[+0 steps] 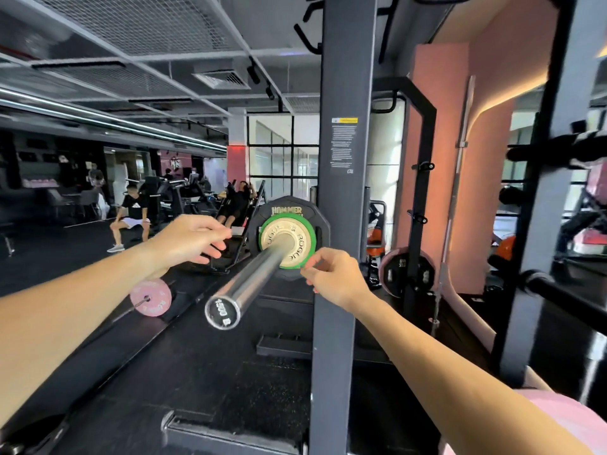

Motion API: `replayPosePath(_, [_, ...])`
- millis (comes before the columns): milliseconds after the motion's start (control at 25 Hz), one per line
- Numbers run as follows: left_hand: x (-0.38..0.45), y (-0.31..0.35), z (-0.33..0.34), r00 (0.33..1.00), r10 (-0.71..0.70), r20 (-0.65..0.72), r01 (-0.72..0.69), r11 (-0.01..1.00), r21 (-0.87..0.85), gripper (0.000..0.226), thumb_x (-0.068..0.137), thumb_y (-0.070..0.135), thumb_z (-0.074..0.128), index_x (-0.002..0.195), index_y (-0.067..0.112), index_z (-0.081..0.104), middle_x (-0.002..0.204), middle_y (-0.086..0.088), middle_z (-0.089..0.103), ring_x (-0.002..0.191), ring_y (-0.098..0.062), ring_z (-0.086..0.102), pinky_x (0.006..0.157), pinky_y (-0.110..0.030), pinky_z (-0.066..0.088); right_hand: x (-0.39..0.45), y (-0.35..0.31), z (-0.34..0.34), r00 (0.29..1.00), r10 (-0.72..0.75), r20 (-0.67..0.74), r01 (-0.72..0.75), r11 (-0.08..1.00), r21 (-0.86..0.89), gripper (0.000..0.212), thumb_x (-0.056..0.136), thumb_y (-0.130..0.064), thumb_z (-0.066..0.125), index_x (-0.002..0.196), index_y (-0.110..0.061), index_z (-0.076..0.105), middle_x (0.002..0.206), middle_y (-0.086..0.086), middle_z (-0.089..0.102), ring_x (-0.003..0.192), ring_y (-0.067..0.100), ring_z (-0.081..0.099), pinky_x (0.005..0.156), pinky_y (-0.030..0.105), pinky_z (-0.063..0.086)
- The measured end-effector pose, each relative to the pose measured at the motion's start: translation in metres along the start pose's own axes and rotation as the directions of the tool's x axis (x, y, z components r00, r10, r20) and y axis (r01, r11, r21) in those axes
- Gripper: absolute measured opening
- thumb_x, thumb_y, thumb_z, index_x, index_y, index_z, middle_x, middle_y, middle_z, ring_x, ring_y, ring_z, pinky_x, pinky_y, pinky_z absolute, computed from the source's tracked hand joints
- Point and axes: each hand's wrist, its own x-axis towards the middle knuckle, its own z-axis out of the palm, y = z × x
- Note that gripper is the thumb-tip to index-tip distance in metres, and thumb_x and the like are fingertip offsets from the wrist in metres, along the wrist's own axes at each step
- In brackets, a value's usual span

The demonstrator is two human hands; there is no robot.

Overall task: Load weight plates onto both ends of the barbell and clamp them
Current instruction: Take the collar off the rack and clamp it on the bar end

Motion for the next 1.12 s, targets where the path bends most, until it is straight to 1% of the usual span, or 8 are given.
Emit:
replayPosePath(200, [-0.039,0.033,0.004,0.999,0.049,-0.004,-0.049,0.999,-0.016,0.012,0.093,0.037,0.068,0.087,0.036,0.078,0.081,0.010,0.077,0.074,-0.007,0.075,0.064,-0.025,0.055,-0.046,-0.006,-0.045,1.000,0.008,-0.019,-0.009,0.999,-0.054,0.007,0.083,-0.022,0.069,0.076,-0.022,0.069,0.070,0.000,0.076,0.060,0.012,0.066,0.070,0.034,0.060])
replayPosePath(280, [-0.048,0.052,0.017,0.996,0.091,0.002,-0.091,0.995,-0.035,0.012,0.093,0.037,0.067,0.087,0.038,0.077,0.081,0.011,0.076,0.074,-0.007,0.074,0.064,-0.025,0.055,-0.061,-0.005,-0.069,0.999,0.011,-0.042,-0.014,0.997,-0.078,0.007,0.083,-0.022,0.069,0.076,-0.021,0.069,0.071,0.000,0.076,0.061,0.013,0.067,0.071,0.035,0.061])
replayPosePath(480, [-0.054,0.097,0.070,0.987,0.157,0.036,-0.154,0.985,-0.075,0.012,0.093,0.035,0.069,0.088,0.028,0.077,0.077,0.007,0.076,0.068,-0.007,0.073,0.064,-0.025,0.054,-0.086,0.010,-0.132,0.995,0.006,-0.101,-0.019,0.992,-0.128,0.007,0.082,-0.022,0.071,0.075,-0.021,0.070,0.071,0.001,0.076,0.063,0.014,0.069,0.079,0.041,0.063])
replayPosePath(600, [-0.051,0.129,0.127,0.983,0.165,0.078,-0.156,0.982,-0.104,0.013,0.093,0.032,0.070,0.089,0.021,0.076,0.073,0.004,0.074,0.063,-0.007,0.071,0.060,-0.022,0.056,-0.101,0.032,-0.184,0.988,0.034,-0.148,-0.053,0.990,-0.127,0.012,0.081,-0.021,0.072,0.070,-0.024,0.068,0.068,0.001,0.075,0.063,0.016,0.068,0.077,0.043,0.063])
replayPosePath(680, [-0.046,0.151,0.174,0.982,0.158,0.105,-0.144,0.981,-0.129,0.013,0.092,0.031,0.071,0.089,0.019,0.076,0.073,0.002,0.073,0.064,-0.010,0.070,0.061,-0.022,0.055,-0.113,0.053,-0.225,0.983,0.048,-0.177,-0.076,0.985,-0.157,0.014,0.080,-0.022,0.072,0.067,-0.025,0.068,0.068,-0.001,0.074,0.062,0.014,0.067,0.074,0.039,0.063])
replayPosePath(800, [-0.040,0.185,0.250,0.970,0.165,0.179,-0.139,0.979,-0.150,0.013,0.090,0.034,0.072,0.083,0.024,0.077,0.072,0.003,0.073,0.064,-0.010,0.070,0.063,-0.025,0.054,-0.131,0.088,-0.294,0.975,0.072,-0.210,-0.119,0.968,-0.222,0.012,0.079,-0.024,0.072,0.068,-0.026,0.068,0.069,-0.002,0.073,0.063,0.015,0.066,0.068,0.030,0.058])
replayPosePath(960, [-0.036,0.247,0.362,0.940,0.213,0.268,-0.169,0.969,-0.178,0.010,0.089,0.040,0.072,0.083,0.035,0.077,0.077,0.006,0.076,0.067,-0.008,0.073,0.065,-0.026,0.056,-0.150,0.134,-0.405,0.961,0.088,-0.261,-0.170,0.935,-0.311,0.010,0.076,-0.023,0.069,0.067,-0.027,0.068,0.067,-0.005,0.071,0.068,0.018,0.068,0.075,0.034,0.061])
replayPosePath(1120, [-0.030,0.300,0.443,0.909,0.261,0.325,-0.208,0.960,-0.188,0.010,0.089,0.043,0.070,0.085,0.038,0.077,0.080,0.006,0.077,0.071,-0.008,0.074,0.066,-0.026,0.057,-0.156,0.168,-0.486,0.948,0.107,-0.301,-0.205,0.926,-0.318,0.006,0.073,-0.023,0.066,0.067,-0.026,0.068,0.068,-0.005,0.072,0.065,0.017,0.069,0.073,0.035,0.062])
